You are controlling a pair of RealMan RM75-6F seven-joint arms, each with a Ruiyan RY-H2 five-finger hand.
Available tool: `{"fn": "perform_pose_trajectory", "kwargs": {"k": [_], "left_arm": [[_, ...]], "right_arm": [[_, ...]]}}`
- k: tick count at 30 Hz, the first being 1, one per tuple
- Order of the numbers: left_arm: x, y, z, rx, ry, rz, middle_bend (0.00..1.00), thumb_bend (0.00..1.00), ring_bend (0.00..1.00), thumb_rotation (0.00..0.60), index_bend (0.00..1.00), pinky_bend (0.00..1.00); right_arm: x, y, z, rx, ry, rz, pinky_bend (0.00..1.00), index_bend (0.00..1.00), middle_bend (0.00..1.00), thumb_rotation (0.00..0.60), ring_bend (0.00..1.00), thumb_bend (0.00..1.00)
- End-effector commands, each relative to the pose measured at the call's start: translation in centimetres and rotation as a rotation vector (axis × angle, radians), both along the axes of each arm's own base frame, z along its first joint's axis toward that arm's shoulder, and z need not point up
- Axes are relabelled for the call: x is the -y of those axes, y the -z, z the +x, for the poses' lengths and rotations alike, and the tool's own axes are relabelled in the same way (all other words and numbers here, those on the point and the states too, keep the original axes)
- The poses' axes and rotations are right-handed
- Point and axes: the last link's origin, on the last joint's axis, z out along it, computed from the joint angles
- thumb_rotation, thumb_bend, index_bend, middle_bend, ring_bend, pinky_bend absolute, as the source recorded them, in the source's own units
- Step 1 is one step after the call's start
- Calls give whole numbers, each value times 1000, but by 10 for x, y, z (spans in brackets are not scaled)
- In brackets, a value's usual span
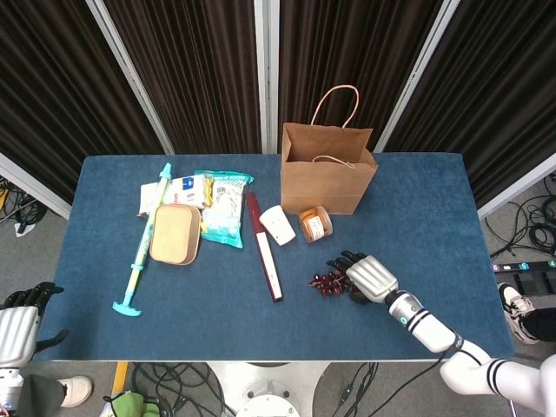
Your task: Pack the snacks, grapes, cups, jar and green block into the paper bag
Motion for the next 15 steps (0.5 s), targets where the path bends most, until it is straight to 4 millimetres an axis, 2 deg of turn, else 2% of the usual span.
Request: {"fn": "perform_pose_trajectory", "kwargs": {"k": [1, 9, 11, 15], "left_arm": [[1, 0, -1, 0, -2, 2, 347, 40, 311, 600, 357, 264], [3, 1, -4, 9, -8, 5, 347, 41, 311, 600, 357, 264], [4, 0, -4, 9, -7, 7, 347, 41, 311, 600, 357, 264], [3, 0, -4, 10, -5, 9, 347, 41, 311, 600, 357, 264]], "right_arm": [[2, 5, 1, 1, -8, -9, 267, 140, 235, 600, 98, 194], [3, 18, 4, -13, -56, -36, 294, 259, 363, 600, 151, 214], [2, 19, 6, -6, -74, -53, 333, 318, 404, 600, 191, 223], [3, 20, 6, 11, -91, -83, 444, 512, 521, 600, 315, 271]]}}
